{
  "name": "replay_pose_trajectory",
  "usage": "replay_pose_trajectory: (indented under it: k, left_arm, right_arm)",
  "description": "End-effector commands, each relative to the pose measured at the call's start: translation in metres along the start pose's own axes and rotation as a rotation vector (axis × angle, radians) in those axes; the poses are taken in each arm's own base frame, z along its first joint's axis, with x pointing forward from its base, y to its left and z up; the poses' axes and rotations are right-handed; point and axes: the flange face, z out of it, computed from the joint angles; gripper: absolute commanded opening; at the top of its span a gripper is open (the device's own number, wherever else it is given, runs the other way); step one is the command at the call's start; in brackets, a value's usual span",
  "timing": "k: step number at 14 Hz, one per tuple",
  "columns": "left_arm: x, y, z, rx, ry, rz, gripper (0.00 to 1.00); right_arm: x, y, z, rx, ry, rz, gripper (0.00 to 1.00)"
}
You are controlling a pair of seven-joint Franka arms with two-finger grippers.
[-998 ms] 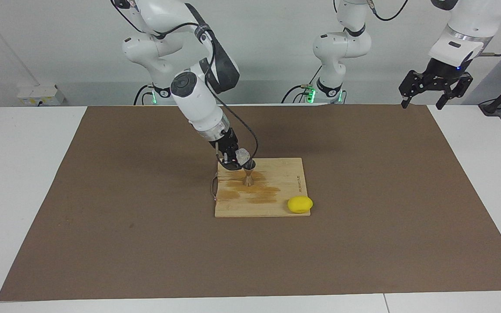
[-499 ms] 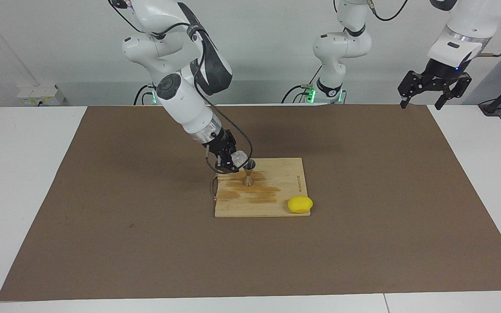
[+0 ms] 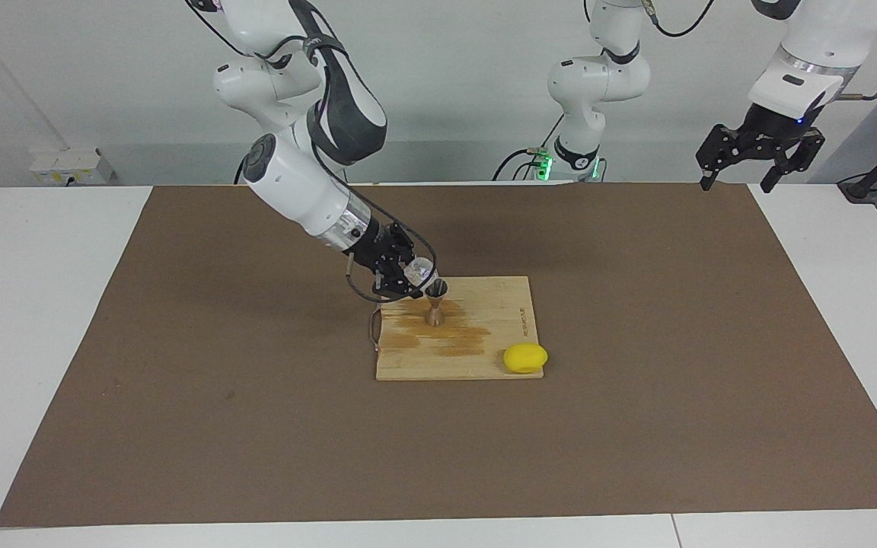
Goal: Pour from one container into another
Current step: 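Carry the glass cup back off the board with the right gripper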
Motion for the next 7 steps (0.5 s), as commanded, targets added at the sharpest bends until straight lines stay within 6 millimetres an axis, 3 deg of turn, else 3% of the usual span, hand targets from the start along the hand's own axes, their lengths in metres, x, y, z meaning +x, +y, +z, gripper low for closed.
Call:
replay_pose_trajectory:
  k: [1,7]
  left_arm:
    - [-0.008,0.003,-0.001,-0.007,-0.001,-0.014,1.00]
    - [-0.007,0.004,-0.006,-0.005,0.009,-0.011,1.00]
  right_arm:
    - [0.018,0.000,-0.025,0.013,-0.090,0.007,0.00]
    - [0.095,-0.025,-0.086,0.004,-0.219,0.020,0.00]
